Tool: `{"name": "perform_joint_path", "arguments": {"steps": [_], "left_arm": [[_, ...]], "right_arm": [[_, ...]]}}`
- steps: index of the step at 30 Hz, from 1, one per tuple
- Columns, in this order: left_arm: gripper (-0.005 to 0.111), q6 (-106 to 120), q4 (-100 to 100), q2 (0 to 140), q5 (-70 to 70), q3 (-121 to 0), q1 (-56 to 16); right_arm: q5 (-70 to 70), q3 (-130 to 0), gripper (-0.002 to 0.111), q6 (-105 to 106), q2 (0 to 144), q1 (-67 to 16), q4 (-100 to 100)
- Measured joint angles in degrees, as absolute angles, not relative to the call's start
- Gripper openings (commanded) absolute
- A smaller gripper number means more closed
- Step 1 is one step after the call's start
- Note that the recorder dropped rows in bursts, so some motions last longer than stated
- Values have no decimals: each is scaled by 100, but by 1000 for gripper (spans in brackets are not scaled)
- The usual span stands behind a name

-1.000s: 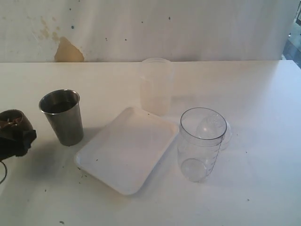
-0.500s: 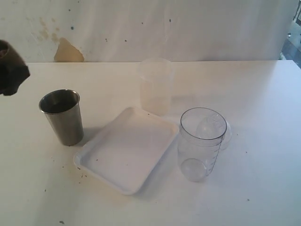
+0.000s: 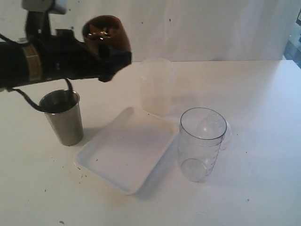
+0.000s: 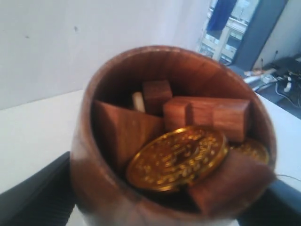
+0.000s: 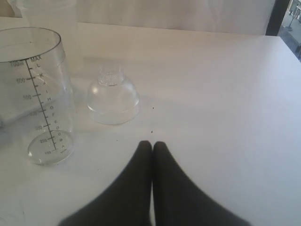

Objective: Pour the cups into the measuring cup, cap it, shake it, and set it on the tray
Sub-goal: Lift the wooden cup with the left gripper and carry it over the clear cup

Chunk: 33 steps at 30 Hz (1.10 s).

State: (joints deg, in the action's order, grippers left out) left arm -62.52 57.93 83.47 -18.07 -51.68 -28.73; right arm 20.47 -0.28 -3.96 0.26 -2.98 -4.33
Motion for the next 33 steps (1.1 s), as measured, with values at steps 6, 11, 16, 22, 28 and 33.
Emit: {"name": "perform_joint_path", "arguments": {"steps": [6, 11, 16, 22, 28, 33], "left_arm": [[0, -6252, 6063, 9106, -1255, -5743, -3599], [0, -6178, 6193, 9572, -827, -6110, -4026], [0, -5886, 6216, 9858, -320, -6423, -4388], [0, -5433, 6216, 9985, 420, -6751, -4798], [0, -5011, 6219, 10011, 746, -6829, -5022], [0, -4774, 6219, 10072, 1092, -6839, -5077]], "right_arm": [[2047, -28, 0, -396, 26, -298, -433], [2047, -28, 0, -396, 26, -298, -433], [2047, -28, 0, -396, 26, -298, -433], [2047, -28, 0, -396, 26, -298, -433], [2047, -28, 0, -396, 26, -298, -433], [2047, -28, 0, -396, 26, -298, -433]]}}
